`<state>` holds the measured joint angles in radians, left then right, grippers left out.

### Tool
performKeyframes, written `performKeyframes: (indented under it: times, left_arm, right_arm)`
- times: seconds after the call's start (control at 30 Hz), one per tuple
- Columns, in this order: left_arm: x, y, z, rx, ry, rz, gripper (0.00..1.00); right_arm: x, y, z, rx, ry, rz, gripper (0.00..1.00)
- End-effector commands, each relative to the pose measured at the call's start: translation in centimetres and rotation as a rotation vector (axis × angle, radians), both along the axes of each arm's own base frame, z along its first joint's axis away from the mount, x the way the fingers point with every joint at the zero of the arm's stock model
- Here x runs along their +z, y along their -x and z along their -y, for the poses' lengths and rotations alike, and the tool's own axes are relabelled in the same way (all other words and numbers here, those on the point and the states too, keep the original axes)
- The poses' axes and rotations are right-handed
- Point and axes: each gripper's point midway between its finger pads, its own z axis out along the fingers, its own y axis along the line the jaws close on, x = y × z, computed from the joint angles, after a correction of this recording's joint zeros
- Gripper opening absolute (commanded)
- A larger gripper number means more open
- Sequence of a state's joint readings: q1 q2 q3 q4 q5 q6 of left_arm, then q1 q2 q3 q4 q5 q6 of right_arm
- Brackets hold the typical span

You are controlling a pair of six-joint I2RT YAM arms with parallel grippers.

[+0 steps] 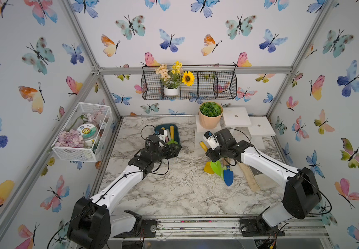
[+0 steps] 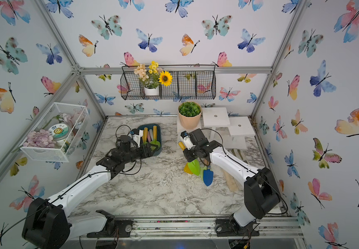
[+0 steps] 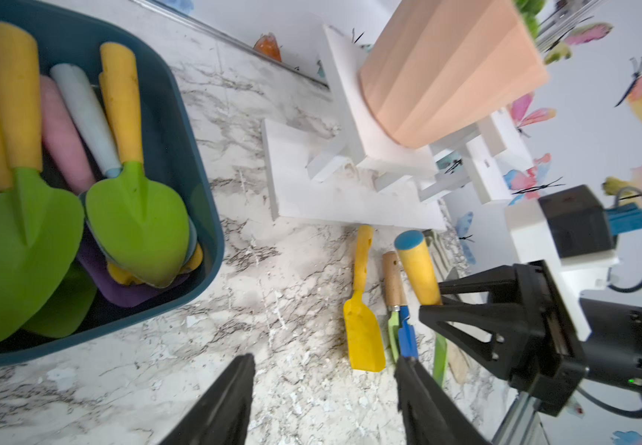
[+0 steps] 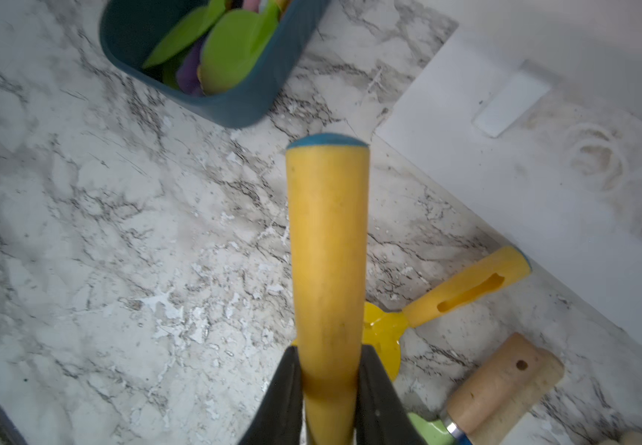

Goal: Put the shovel into the storage box
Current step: Pick up the shovel from the center of the board, then place the shovel in the storage box.

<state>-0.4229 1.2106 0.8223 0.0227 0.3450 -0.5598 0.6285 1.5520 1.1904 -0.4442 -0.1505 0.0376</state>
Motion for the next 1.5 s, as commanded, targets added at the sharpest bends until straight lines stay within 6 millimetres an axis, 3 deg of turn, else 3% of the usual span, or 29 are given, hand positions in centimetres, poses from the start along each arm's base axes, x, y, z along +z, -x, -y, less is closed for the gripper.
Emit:
performKeyframes:
  times: [0.0,0.27,0.77,0.93,1.03,1.27,1.47]
  left_arm:
    - [2.6,0.7,1.3,-0.056,0.11,0.041,0.65]
    - [4.4,1.5,3.4,-0.116,0.154,0.09,0.71]
    - [5.6,0.5,7.4,-0.19,0.169,0.14,0.73]
    - [5.3,0.1,7.8,-0.19,0.173,0.135,0.7]
    - [5.5,-0.1,8.0,-0.189,0.179,0.138,0.63]
    - [5.4,-0.3,8.2,-0.193,0.189,0.131,0.37]
    - [5.2,-0.9,7.7,-0.161,0.15,0.123,0.07]
  right_arm:
    - [4.4,0.1,-3.1,0.045,-0.215,0.031,0.15]
    - [7.3,0.6,-5.7,0.082,-0.425,0.027,0.15]
    - [7.8,2.0,-8.5,0.136,-0.534,-0.016,0.15]
    - [8.0,2.4,-8.9,0.147,-0.546,-0.012,0.15]
    - [8.3,2.6,-8.9,0.152,-0.56,-0.011,0.15]
    - [8.4,2.7,-8.8,0.147,-0.574,-0.01,0.17]
    - [7.4,2.3,-8.4,0.107,-0.541,-0.021,0.32]
